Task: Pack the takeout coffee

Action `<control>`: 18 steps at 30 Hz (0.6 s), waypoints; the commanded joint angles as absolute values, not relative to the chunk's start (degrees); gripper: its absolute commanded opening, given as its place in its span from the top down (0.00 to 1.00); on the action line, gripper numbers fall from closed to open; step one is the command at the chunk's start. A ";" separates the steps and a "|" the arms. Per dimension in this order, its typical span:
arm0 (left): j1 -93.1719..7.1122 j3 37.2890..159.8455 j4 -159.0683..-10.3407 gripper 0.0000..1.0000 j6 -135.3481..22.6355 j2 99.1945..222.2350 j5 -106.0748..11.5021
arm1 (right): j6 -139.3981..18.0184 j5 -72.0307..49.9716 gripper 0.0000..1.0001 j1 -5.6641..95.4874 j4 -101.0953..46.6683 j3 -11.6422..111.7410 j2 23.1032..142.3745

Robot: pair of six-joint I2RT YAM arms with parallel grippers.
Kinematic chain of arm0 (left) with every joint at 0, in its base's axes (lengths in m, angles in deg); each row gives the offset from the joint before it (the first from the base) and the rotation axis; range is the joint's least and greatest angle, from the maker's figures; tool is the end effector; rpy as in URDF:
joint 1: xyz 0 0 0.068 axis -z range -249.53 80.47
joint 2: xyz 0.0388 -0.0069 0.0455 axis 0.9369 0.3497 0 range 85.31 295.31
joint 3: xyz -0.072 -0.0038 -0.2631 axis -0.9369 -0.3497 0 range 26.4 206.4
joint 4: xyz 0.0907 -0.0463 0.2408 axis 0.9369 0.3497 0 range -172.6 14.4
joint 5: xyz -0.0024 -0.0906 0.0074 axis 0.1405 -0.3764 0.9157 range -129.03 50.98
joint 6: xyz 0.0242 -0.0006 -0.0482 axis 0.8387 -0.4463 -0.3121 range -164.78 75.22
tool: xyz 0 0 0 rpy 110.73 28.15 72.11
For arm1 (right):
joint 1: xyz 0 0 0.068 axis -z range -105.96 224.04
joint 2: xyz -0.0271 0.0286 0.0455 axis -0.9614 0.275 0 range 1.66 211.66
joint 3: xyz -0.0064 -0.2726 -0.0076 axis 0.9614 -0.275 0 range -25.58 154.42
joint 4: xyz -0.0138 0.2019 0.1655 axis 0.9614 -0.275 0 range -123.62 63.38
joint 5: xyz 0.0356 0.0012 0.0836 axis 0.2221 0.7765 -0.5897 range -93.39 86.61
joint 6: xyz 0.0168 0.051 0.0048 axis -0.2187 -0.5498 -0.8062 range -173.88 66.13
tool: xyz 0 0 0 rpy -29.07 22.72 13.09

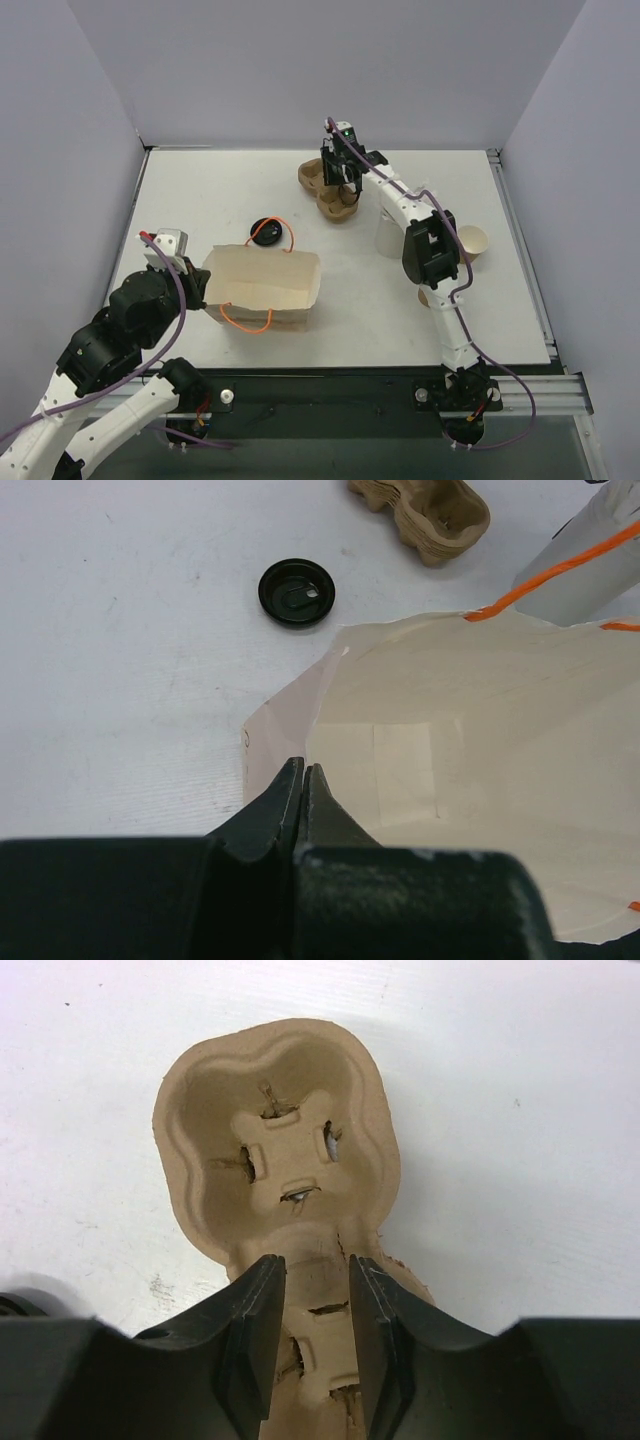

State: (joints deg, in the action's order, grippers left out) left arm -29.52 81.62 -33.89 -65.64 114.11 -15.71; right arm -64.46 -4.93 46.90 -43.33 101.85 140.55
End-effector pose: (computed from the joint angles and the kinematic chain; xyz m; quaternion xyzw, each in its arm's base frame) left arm 0.0705 -0.0407 0.3631 0.0243 0.8207 -0.1317 0.5554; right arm 0.5046 0.2597 0.2454 -0.1303 0.8479 0.1770 0.4824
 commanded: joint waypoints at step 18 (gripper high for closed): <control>-29.80 83.79 -37.07 1.00 -64.82 114.93 -15.74 | -63.90 -6.55 0.50 46.35 -41.47 101.59 141.67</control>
